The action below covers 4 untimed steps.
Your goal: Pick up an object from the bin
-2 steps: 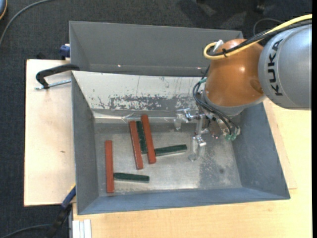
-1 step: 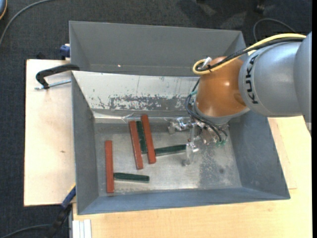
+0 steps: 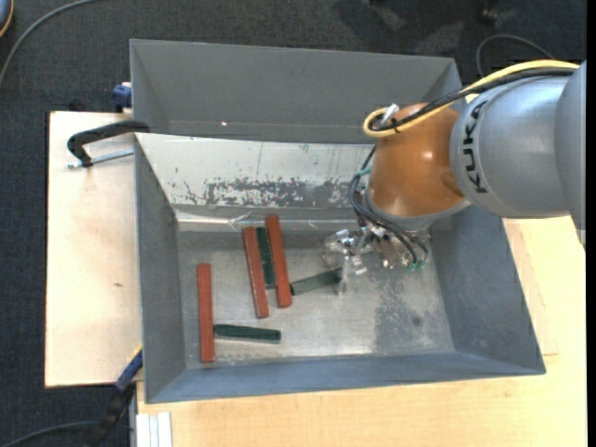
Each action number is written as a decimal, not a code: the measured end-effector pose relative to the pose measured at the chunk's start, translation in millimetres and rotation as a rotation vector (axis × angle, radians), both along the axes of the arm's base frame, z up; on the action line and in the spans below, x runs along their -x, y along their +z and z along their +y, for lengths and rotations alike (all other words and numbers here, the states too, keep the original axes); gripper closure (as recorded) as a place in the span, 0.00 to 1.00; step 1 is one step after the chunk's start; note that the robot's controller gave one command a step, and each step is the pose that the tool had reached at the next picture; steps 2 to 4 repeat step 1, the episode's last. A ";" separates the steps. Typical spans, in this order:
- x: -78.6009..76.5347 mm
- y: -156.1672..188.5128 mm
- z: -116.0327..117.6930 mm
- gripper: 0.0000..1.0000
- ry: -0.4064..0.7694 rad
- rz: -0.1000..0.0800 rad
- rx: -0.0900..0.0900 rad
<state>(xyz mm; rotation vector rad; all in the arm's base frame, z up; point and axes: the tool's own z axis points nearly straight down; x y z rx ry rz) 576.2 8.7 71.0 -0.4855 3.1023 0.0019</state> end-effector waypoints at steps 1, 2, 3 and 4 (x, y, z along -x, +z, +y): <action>-0.5 150.8 12.0 1.00 -0.029 -0.015 0.000; -0.5 150.8 12.0 1.00 -0.029 -0.015 0.000; -0.5 150.8 12.0 1.00 -0.029 -0.015 0.000; -0.5 150.8 12.0 1.00 -0.029 -0.015 0.000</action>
Offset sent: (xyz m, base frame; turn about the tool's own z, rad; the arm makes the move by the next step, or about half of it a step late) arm -0.0025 0.0113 0.1442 0.0287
